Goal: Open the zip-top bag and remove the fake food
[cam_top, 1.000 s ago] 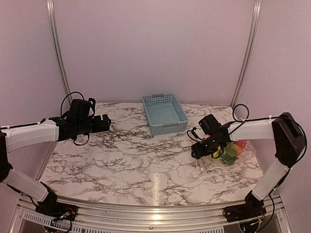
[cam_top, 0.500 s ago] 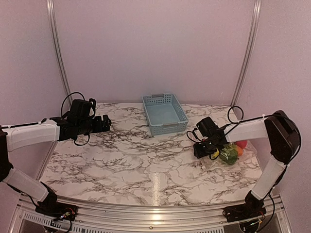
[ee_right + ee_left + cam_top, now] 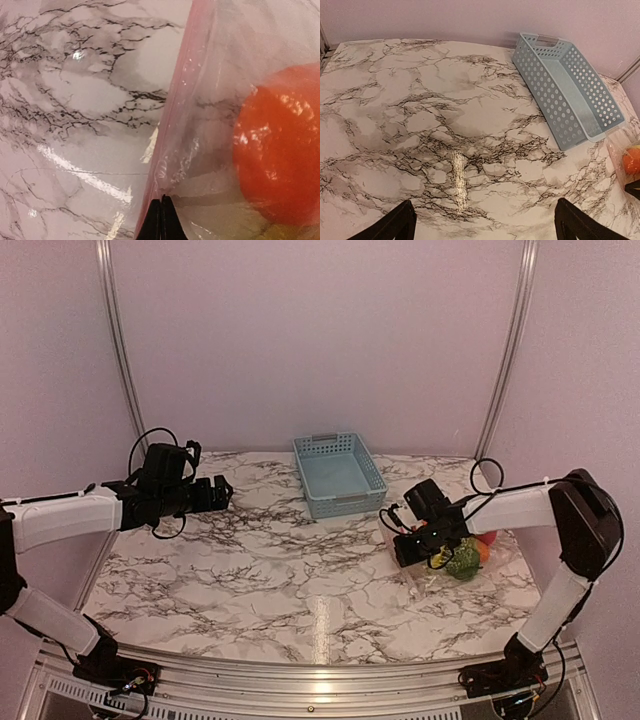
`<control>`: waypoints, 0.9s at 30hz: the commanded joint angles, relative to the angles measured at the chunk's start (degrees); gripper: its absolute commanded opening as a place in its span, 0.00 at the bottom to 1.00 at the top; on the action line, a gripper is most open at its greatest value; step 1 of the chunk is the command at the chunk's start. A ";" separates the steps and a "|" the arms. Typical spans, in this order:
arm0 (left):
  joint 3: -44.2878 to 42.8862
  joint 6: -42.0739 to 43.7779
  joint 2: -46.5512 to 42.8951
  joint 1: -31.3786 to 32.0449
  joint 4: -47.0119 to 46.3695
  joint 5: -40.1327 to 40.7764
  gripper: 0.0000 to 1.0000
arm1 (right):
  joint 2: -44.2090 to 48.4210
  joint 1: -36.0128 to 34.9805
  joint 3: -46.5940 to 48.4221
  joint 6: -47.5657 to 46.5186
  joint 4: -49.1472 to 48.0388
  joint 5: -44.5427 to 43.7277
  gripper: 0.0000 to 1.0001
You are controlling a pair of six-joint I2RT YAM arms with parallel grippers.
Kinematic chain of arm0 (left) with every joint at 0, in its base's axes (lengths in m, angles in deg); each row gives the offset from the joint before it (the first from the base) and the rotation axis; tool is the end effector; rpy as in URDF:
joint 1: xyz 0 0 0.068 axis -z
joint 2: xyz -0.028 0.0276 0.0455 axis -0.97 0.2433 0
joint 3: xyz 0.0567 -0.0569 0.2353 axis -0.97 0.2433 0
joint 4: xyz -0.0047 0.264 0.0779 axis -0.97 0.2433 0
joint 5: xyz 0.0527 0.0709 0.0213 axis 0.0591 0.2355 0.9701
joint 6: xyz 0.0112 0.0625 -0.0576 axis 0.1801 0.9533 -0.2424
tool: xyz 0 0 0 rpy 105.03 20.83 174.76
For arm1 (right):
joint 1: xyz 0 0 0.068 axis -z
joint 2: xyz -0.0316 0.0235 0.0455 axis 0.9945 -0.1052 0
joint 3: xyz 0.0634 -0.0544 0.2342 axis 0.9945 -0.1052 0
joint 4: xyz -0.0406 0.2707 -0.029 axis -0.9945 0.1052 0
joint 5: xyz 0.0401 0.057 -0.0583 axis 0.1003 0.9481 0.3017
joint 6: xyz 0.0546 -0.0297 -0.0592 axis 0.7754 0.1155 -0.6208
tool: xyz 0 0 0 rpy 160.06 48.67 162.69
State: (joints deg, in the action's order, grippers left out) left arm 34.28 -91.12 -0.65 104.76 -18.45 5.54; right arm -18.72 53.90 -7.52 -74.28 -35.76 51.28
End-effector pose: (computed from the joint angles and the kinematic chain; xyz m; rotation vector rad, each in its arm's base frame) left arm 0.3218 -0.1640 0.1994 0.0040 2.0988 -0.3964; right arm 0.2957 0.1741 0.0742 -0.4854 2.6522 0.2635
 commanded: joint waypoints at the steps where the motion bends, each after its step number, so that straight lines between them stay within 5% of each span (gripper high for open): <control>1: 1.55 3.79 -2.88 0.69 -5.15 -7.99 0.99 | 5.87 -5.15 0.19 -1.65 8.30 9.62 0.00; 17: 12.39 13.21 -8.28 8.87 -23.85 -21.75 0.99 | 20.81 -13.46 4.99 -2.32 15.82 22.01 0.00; 27: 13.78 37.41 -0.12 24.85 -35.30 -18.12 0.96 | 20.59 -13.47 9.16 -3.85 16.96 25.64 0.00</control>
State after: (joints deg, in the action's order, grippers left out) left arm 50.33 -66.22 -4.74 125.41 -48.31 -13.70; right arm 1.07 41.05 -1.35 -77.04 -19.54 74.06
